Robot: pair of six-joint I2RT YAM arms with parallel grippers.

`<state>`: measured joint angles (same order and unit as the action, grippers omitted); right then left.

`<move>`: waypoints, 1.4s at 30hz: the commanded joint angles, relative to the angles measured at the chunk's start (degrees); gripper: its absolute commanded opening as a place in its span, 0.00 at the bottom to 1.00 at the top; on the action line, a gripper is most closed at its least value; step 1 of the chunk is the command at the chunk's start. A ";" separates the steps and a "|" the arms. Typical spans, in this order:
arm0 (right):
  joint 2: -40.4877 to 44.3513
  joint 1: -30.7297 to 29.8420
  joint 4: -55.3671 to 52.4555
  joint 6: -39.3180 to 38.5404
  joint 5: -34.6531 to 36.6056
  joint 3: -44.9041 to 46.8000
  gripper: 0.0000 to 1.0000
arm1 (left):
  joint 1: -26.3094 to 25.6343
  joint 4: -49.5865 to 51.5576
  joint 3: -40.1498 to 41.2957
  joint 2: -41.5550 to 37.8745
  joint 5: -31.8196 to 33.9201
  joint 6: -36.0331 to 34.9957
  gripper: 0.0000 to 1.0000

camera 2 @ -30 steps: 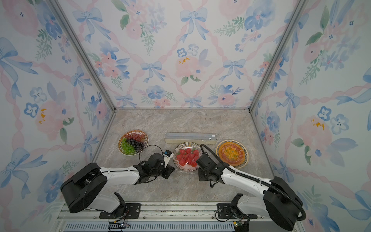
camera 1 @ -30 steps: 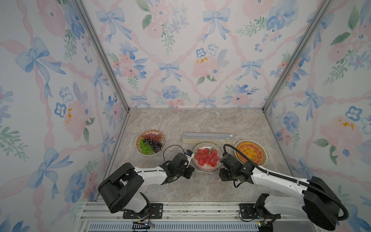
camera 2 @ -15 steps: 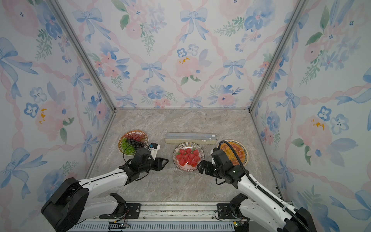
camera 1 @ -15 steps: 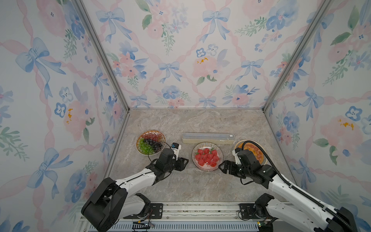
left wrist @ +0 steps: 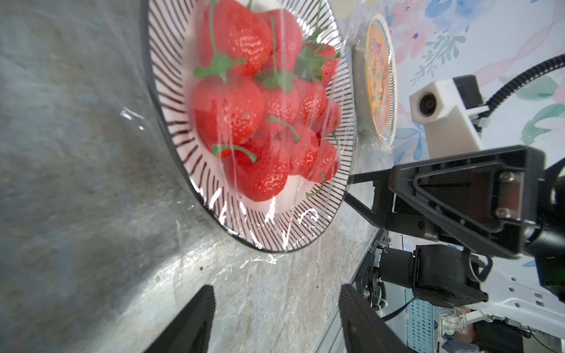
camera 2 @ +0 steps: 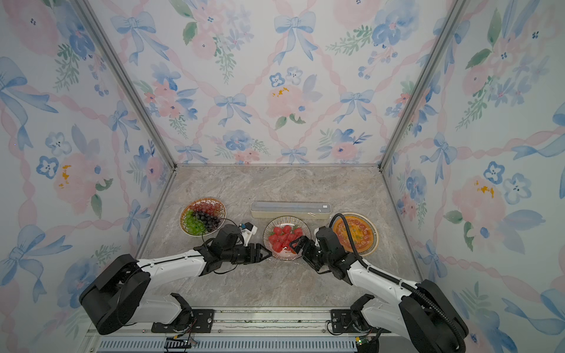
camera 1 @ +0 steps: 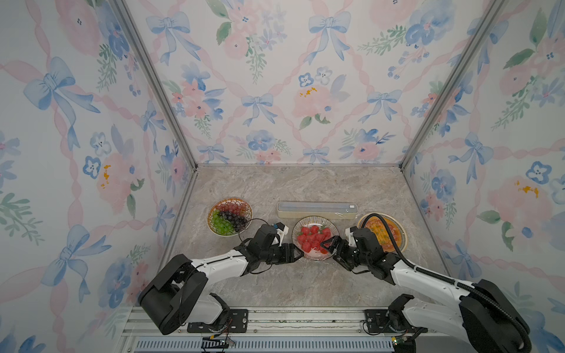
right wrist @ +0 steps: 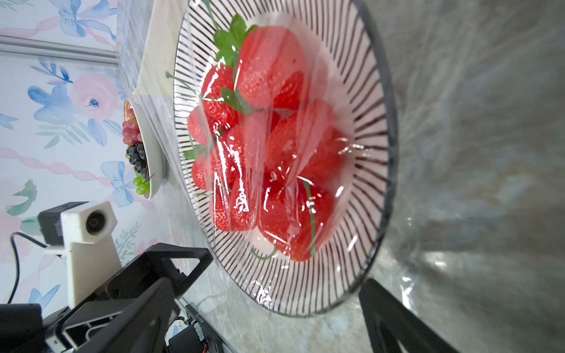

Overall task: Wrap the plate with plastic wrap
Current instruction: Cover the plate with plastic wrap.

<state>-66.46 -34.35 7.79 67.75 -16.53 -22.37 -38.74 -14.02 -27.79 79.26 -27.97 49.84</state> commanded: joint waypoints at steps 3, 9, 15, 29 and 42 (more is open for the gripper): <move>-3.17 0.27 8.29 2.32 0.10 0.66 0.97 | -0.37 -5.51 -1.46 4.06 -2.09 2.89 0.68; -6.20 0.78 13.23 3.47 0.00 1.12 0.97 | -0.84 -10.43 -3.68 8.12 -3.71 4.21 0.69; -9.64 1.66 18.63 5.03 -1.56 2.16 0.97 | -0.83 -12.12 -6.45 11.68 -3.26 3.96 0.69; 0.27 7.55 1.52 -2.07 -2.28 2.10 0.97 | -0.66 -15.11 -7.09 17.66 -0.59 3.86 0.70; 3.18 8.27 -6.20 -4.42 -1.85 1.72 0.97 | 0.41 -16.37 -5.90 17.39 1.11 4.21 0.70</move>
<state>-64.84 -27.09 6.50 65.60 -19.22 -20.34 -39.31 -28.56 -34.26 96.73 -28.93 54.26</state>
